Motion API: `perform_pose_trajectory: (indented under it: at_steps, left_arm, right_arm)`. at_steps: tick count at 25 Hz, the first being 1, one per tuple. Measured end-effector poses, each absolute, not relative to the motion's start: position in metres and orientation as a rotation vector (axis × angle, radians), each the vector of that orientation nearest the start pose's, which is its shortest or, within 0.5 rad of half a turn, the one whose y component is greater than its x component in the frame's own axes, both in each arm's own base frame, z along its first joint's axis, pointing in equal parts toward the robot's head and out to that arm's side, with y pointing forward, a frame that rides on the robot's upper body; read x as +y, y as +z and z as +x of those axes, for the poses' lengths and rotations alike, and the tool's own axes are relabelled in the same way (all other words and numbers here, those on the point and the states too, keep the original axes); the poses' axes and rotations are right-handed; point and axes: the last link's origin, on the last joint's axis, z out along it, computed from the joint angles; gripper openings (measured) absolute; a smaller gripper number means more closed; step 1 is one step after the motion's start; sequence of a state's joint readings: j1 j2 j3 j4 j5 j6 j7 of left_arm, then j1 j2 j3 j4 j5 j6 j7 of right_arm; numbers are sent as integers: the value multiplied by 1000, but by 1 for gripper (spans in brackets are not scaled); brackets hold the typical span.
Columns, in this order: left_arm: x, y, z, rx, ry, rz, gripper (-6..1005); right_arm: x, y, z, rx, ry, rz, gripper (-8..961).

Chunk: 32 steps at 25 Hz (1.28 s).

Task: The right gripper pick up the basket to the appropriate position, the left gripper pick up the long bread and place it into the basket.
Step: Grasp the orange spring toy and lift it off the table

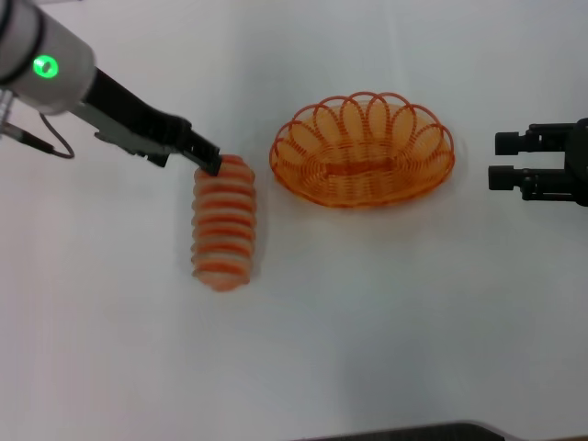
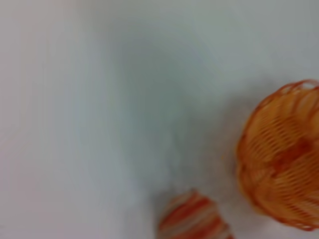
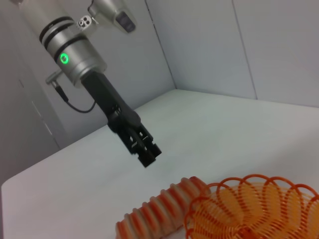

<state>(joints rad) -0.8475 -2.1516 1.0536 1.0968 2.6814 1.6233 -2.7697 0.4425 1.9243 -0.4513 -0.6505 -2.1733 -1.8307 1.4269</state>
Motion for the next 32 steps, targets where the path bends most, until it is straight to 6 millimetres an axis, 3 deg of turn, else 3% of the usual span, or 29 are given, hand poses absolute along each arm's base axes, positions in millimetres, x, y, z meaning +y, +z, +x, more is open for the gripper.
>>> perform_pose_trajectory:
  at_steps: [6,29,32]
  left_arm:
    - [381,-34,-162,-1406,457,-2389,779]
    - [376,-62,-171,-1446,473,-2416,779]
    - [375,-64,-170,-1439,478,-2432,711]
  right_arm:
    - [287,75,320,789,662,-2703,645]
    - [292,68,314,782,685,-2707,644]
    - [292,68,315,785,683,-2702,644]
